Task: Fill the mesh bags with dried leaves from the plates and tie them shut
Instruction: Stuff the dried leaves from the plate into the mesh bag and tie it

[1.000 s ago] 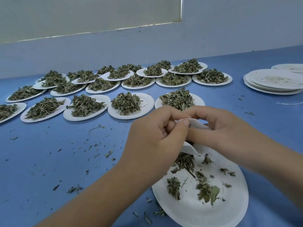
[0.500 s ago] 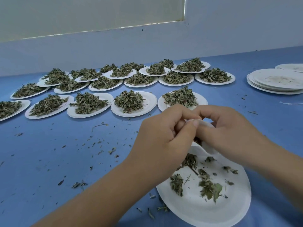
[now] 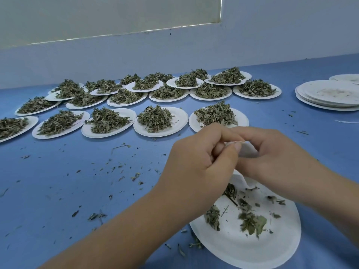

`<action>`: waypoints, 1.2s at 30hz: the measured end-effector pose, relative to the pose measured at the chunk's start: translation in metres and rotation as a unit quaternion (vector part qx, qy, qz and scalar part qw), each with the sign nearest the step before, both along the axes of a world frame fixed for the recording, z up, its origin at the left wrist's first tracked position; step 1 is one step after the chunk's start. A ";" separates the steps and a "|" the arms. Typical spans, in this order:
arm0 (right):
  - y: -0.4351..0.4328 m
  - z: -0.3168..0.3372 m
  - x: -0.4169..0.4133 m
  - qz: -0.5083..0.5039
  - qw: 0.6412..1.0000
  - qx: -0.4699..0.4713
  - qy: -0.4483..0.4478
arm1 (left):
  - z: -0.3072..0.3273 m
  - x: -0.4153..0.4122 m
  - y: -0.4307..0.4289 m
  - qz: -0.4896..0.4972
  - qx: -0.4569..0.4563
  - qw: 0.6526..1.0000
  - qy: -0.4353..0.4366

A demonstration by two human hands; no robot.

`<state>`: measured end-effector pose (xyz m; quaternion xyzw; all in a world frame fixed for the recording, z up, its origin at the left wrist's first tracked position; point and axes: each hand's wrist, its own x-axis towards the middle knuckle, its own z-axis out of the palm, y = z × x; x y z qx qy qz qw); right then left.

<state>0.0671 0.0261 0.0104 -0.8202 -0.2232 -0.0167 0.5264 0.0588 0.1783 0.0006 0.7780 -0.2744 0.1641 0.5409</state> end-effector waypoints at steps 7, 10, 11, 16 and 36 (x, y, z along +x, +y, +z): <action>0.009 -0.002 0.003 -0.056 0.997 -0.037 -0.023 | 0.000 -0.007 -0.005 -0.017 0.027 0.999 -0.026; 0.003 0.002 0.003 -0.029 0.999 -0.036 -0.004 | 0.004 -0.004 0.000 0.011 0.038 0.998 -0.047; -0.001 0.006 0.003 -0.019 0.999 -0.036 0.007 | 0.006 -0.002 0.003 0.023 0.038 0.998 -0.053; -0.033 0.024 0.010 0.003 0.998 -0.045 0.048 | 0.012 0.011 0.021 0.063 -0.025 0.997 -0.029; -0.063 0.019 0.012 0.105 0.893 -0.411 0.148 | 0.010 0.036 0.041 0.136 -0.081 0.987 -0.033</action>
